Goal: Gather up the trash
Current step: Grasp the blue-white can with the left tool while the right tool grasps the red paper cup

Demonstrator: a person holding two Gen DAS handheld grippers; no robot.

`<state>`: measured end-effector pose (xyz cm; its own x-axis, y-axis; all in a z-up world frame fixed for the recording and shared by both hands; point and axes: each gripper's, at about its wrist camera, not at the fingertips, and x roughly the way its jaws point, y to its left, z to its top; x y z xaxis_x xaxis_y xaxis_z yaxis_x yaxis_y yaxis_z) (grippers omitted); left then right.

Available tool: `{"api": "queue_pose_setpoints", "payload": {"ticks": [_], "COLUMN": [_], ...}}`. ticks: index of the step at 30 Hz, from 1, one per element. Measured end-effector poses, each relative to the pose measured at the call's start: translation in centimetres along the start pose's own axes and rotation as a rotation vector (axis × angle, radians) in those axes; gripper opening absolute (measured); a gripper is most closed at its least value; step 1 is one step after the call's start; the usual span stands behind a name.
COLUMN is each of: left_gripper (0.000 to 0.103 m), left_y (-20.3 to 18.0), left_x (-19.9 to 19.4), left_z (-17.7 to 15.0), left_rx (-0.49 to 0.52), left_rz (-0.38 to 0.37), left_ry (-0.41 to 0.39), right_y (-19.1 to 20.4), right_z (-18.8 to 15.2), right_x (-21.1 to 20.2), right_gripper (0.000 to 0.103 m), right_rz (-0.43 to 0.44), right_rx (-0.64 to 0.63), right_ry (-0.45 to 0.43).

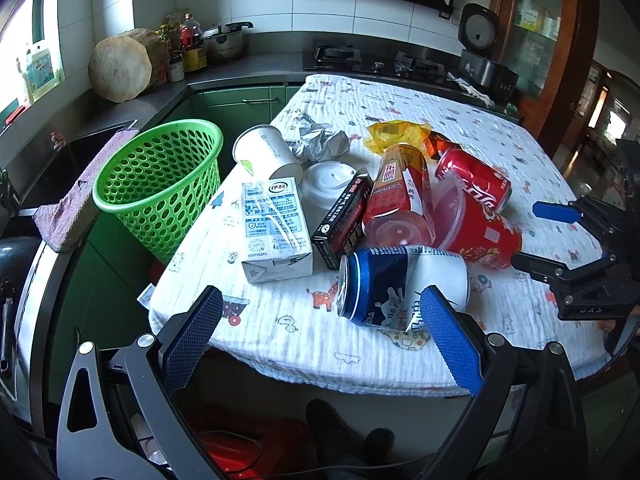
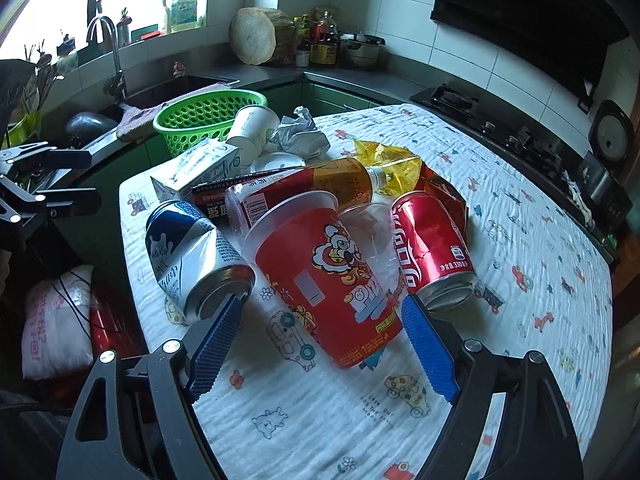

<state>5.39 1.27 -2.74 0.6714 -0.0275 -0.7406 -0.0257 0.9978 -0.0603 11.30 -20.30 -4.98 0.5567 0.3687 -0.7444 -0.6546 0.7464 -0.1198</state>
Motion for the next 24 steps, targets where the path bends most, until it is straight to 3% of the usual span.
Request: {"api": "queue_pose_setpoints", "payload": {"ticks": [7,16,24], "left_gripper": [0.097,0.097,0.097], "left_y": [0.5,-0.4,-0.7], "left_x": [0.5,1.9,3.5], "left_z": [0.4,0.2,0.0], "left_rx": [-0.023,0.036,-0.112], "left_rz": [0.017,-0.04,-0.061], "left_ry": [0.009,0.057,0.15], "right_y": [-0.5,-0.5,-0.7], "right_z": [1.0,2.1,1.6], "right_x": [2.9,6.6,6.9], "right_gripper": [0.08,0.08,0.073], "right_rz": [0.035,0.079,0.116], "right_rx": [-0.095,-0.207,-0.212], "right_ry": [0.042,0.091,0.106]}}
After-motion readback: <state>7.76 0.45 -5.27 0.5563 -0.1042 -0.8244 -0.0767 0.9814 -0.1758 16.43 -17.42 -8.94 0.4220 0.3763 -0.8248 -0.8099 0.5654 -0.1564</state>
